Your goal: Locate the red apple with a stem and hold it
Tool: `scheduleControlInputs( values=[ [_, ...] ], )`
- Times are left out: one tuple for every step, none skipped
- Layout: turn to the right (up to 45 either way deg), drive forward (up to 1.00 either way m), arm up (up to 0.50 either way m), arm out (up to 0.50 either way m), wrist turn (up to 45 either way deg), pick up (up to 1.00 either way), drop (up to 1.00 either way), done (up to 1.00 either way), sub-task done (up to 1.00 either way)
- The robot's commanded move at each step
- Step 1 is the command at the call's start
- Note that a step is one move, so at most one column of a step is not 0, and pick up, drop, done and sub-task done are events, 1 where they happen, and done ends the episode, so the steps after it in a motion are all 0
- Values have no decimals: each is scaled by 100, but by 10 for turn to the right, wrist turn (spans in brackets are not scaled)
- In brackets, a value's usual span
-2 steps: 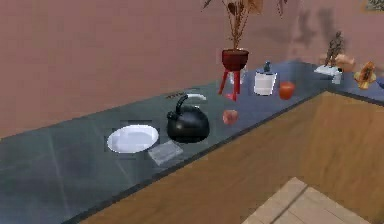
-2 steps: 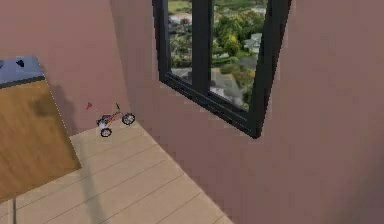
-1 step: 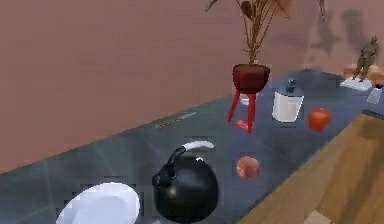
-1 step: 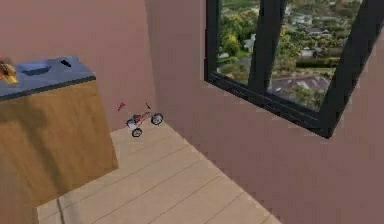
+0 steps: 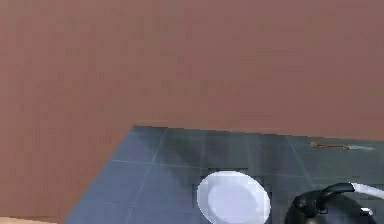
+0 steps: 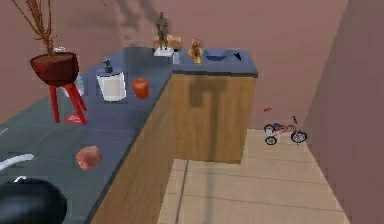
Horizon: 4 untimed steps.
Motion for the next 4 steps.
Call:
scheduleControlInputs(
  values=[
    [-210, 0, 0, 0, 0, 0, 0, 0, 0],
    [0, 0, 50, 0, 0, 0, 0, 0, 0],
    [0, 0, 38, 0, 0, 0, 0, 0, 0],
    [0, 0, 0, 24, 0, 0, 0, 0, 0]
  ],
)
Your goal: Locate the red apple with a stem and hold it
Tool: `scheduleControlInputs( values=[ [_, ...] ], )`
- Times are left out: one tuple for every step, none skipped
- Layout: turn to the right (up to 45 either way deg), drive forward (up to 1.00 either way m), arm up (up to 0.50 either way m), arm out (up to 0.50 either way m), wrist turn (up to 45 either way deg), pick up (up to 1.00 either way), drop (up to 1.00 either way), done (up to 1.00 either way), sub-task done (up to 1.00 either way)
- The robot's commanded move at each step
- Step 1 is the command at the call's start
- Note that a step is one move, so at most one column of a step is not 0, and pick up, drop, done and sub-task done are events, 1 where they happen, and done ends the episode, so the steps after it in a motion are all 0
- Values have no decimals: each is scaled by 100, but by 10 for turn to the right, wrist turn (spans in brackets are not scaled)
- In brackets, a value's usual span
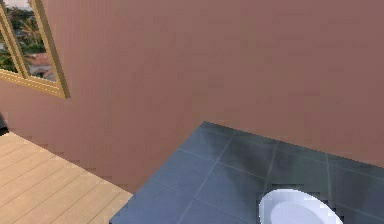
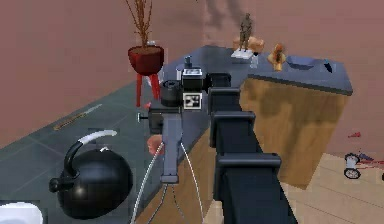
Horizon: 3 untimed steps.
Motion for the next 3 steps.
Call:
scheduleControlInputs(
  values=[
    [0, 0, 0, 0, 450, 0, 0, 0, 0],
    [0, 0, 0, 0, 450, 0, 0, 0, 0],
    [0, 0, 0, 0, 450, 0, 0, 0, 0]
  ],
)
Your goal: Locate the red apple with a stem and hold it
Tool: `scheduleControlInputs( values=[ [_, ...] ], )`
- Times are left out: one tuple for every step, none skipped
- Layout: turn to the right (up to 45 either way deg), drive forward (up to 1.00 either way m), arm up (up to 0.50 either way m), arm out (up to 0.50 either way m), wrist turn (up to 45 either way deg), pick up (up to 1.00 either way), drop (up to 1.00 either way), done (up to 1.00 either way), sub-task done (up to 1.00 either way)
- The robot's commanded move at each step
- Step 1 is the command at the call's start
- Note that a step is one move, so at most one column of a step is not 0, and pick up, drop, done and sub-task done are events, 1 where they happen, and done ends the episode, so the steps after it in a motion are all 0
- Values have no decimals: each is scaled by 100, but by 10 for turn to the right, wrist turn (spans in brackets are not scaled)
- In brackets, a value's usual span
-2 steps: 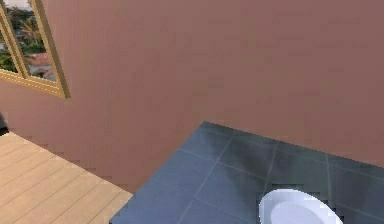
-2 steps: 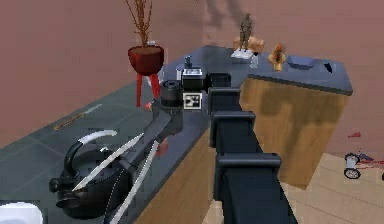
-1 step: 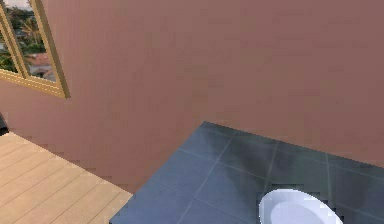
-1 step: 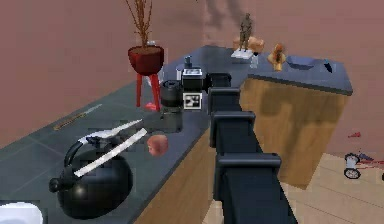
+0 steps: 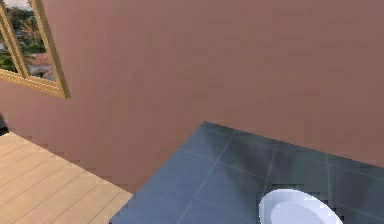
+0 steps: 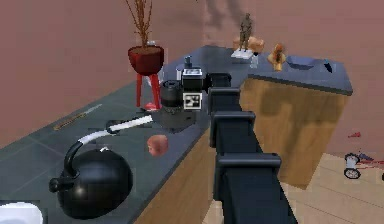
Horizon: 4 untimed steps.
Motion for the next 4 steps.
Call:
scheduleControlInputs(
  values=[
    [0, 0, 0, 0, 210, 0, 0, 0, 0],
    [0, 0, -12, 0, 0, 0, 0, 0, 0],
    [0, 0, 0, 0, 0, 100, 0, 0, 0],
    [0, 0, 10, 0, 0, 0, 0, 0, 0]
  ],
)
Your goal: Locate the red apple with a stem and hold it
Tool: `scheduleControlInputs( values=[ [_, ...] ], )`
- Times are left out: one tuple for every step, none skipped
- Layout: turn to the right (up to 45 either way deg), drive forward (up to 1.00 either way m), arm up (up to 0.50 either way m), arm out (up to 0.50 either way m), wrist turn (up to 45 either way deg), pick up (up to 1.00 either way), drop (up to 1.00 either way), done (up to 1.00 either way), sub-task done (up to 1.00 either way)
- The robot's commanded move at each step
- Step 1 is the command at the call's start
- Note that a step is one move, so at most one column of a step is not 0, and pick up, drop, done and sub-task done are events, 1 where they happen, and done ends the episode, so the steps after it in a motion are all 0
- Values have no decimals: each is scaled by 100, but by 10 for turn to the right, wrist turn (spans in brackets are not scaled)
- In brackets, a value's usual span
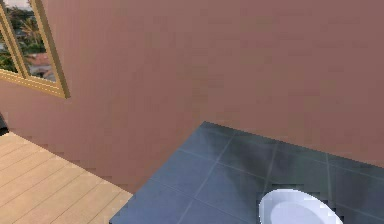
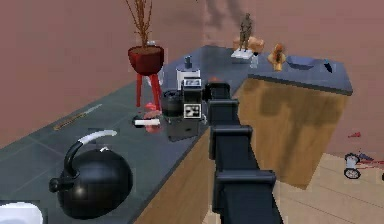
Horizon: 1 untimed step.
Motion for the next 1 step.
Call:
scheduleControlInputs(
  values=[
    [0, 0, 0, 0, 0, 0, 0, 100, 0]
  ],
)
